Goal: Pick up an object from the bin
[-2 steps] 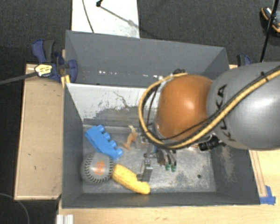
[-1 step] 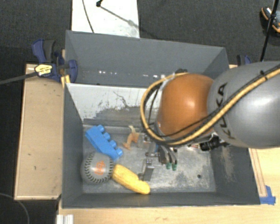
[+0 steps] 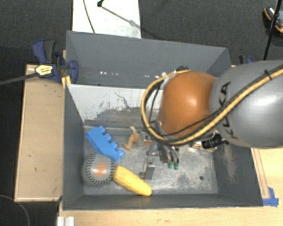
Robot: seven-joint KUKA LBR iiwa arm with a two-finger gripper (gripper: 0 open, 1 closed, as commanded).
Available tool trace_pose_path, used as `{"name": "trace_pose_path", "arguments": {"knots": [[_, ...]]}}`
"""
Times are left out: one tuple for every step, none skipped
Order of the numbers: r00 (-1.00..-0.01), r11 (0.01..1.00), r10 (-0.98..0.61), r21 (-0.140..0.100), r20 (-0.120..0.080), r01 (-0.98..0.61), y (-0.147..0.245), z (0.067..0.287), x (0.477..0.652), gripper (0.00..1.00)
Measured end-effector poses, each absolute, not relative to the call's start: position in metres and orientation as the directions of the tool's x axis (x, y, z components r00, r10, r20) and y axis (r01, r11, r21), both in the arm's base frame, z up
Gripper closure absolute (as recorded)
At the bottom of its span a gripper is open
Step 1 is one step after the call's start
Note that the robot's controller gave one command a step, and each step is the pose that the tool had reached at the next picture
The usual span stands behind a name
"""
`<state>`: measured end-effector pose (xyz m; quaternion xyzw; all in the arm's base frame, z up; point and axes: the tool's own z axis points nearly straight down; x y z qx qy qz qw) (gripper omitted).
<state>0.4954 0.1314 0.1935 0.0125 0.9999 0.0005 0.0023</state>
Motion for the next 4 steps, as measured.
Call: {"name": "trace_pose_path", "arguments": {"knots": [[-0.995,0.995,0.099,0.001,-0.002,0.099,0.136,0.171,0.495,0.0],[-0.986,0.986,0.167,0.0,0.0,0.167,0.144,0.16,0.487,0.0],[-1.0,1.0,-0.005,0.0,0.0,-0.005,0.143,0.151,0.489,0.0],[-0.992,0.992,0.129,0.0,0.0,0.129,0.142,0.136,0.487,0.0]]}}
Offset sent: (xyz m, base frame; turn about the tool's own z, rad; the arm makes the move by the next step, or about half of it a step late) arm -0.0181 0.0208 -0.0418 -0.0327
